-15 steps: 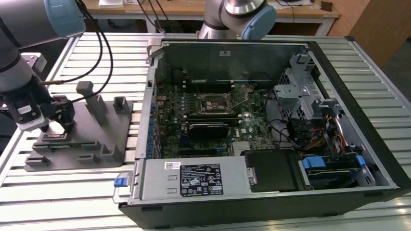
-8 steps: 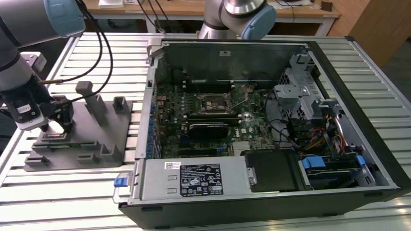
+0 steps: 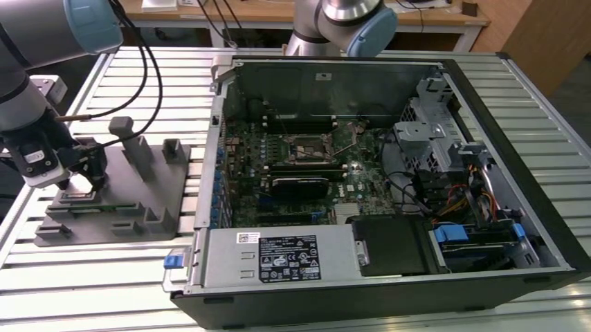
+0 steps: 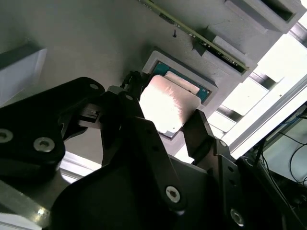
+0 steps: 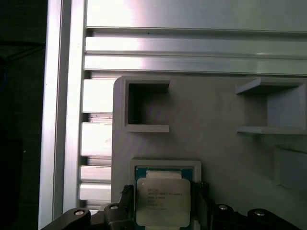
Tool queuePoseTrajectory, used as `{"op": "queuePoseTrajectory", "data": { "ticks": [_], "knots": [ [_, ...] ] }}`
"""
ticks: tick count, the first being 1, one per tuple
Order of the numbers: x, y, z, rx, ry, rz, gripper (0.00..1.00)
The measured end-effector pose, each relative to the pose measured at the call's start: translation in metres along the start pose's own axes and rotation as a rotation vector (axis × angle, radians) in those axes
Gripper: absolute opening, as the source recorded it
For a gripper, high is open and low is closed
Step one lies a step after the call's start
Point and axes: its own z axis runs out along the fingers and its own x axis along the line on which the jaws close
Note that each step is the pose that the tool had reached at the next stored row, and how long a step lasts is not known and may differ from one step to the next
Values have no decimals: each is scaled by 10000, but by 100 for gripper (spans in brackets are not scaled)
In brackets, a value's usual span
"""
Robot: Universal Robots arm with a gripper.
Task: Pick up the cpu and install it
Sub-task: 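Pick up the cpu and move it towards the insertion slot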
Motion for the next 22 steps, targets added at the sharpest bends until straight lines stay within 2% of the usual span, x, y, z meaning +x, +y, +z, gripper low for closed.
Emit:
{"op": "queuePoseTrajectory", "data": {
  "ticks": [17, 18, 22],
  "knots": [
    [13, 1, -29, 2, -16, 1, 60],
    [13, 1, -34, 1, -16, 1, 54],
    [14, 4, -99, 1, -16, 2, 53]
  ]
}}
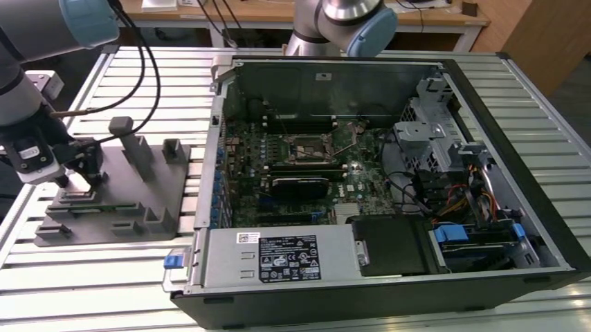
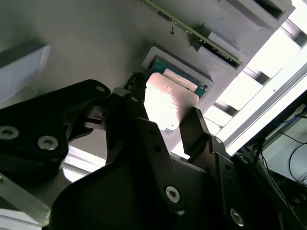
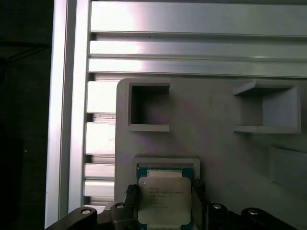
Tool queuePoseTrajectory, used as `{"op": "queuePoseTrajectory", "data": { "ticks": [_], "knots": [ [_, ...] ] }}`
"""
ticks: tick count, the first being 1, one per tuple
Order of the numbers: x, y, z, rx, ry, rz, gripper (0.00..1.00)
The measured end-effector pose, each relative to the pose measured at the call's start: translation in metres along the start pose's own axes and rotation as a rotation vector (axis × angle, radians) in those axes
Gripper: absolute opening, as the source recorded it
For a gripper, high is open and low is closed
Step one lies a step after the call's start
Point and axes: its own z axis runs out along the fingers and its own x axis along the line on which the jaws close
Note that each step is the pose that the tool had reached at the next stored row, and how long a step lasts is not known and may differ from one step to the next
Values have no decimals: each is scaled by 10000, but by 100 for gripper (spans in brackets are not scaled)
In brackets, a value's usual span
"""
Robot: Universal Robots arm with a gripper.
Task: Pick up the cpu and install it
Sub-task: 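Pick up the cpu and move it towards the insertion slot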
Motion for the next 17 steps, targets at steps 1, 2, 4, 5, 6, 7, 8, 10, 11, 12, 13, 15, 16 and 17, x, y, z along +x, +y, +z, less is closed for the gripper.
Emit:
{"op": "queuePoseTrajectory", "data": {
  "ticks": [1, 2, 4, 5, 6, 7, 8, 10, 11, 12, 13, 15, 16, 17],
  "knots": [
    [0, 1, -24, 0, -1, 0, 53],
    [1, 2, -51, -1, -1, 0, 53],
    [1, 4, -98, -2, 0, 0, 53],
    [1, 4, -104, -3, 0, 0, 53],
    [1, 4, -104, -6, -3, -1, 53],
    [1, 4, -104, -7, -4, -1, 53],
    [1, 4, -107, -5, -2, -1, 53],
    [1, 4, -110, -5, -1, -1, 53],
    [1, 4, -111, -5, -1, -1, 53],
    [1, 4, -113, -4, -1, 0, 53],
    [1, 4, -114, -5, -1, -1, 53],
    [2, 4, -128, -3, 3, 0, 53],
    [2, 4, -135, -4, 1, 0, 53],
    [3, 5, -146, -4, 0, -1, 53]
  ]
}}
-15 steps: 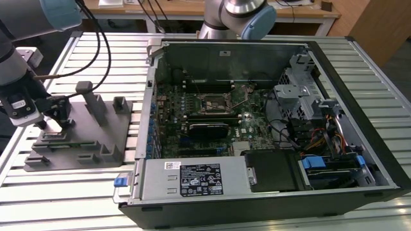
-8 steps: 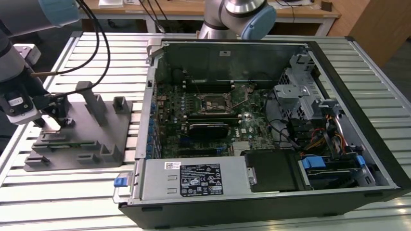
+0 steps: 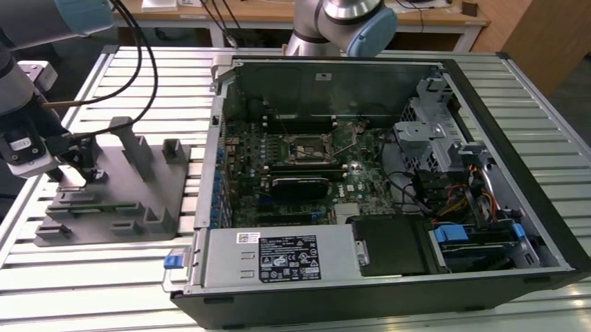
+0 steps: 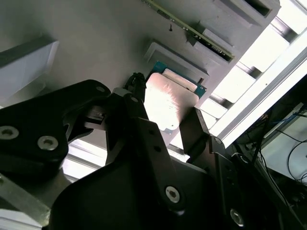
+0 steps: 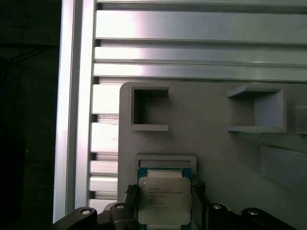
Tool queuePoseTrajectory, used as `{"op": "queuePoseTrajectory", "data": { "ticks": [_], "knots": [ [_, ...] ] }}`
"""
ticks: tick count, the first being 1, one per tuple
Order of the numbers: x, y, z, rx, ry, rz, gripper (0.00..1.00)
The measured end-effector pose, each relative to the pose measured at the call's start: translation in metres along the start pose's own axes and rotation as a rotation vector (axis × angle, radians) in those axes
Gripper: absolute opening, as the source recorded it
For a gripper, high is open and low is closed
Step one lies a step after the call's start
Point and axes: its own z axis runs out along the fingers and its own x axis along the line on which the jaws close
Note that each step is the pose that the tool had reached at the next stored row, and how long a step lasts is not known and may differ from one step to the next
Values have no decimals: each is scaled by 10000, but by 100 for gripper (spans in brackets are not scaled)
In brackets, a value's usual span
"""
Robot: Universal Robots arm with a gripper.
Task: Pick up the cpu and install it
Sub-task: 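Pick up the cpu and move it towards the insertion slot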
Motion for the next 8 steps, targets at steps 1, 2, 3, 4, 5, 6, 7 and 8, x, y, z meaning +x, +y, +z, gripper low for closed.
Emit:
{"op": "queuePoseTrajectory", "data": {
  "ticks": [1, 2, 3, 4, 5, 6, 7, 8],
  "knots": [
    [1, 1, -12, -6, 0, 0, 53],
    [1, 2, -21, -16, -1, 0, 53],
    [2, 2, -30, -24, -1, 1, 53],
    [2, 2, -40, -31, -2, 1, 53],
    [1, 3, -49, -38, -2, 0, 53],
    [2, 3, -58, -44, -1, 0, 53],
    [2, 3, -64, -48, -2, 0, 53],
    [1, 3, -68, -49, -3, 0, 53]
  ]
}}
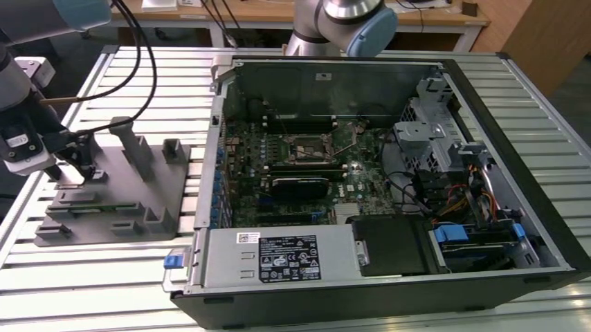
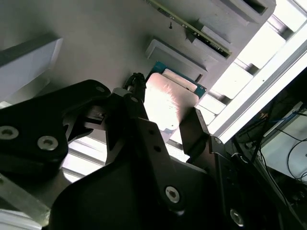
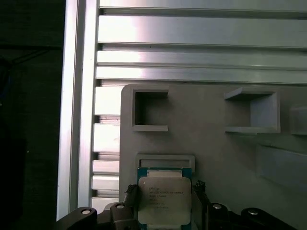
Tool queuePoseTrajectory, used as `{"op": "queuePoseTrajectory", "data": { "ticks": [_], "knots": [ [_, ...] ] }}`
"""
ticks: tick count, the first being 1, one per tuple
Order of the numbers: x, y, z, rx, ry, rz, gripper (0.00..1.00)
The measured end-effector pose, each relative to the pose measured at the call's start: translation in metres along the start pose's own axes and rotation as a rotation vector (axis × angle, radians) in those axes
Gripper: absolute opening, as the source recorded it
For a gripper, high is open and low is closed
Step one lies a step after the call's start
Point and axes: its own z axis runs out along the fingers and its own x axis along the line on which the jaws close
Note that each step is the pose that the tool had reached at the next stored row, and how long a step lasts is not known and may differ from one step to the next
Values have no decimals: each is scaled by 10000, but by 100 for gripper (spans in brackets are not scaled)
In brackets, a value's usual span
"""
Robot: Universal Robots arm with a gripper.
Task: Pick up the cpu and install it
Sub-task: 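Pick up the cpu and move it towards the insertion slot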
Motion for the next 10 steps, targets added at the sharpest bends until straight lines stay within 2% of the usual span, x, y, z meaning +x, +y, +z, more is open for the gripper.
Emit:
{"op": "queuePoseTrajectory", "data": {
  "ticks": [10],
  "knots": [
    [2, 5, -97, -3, 1, 0, 53]
  ]
}}
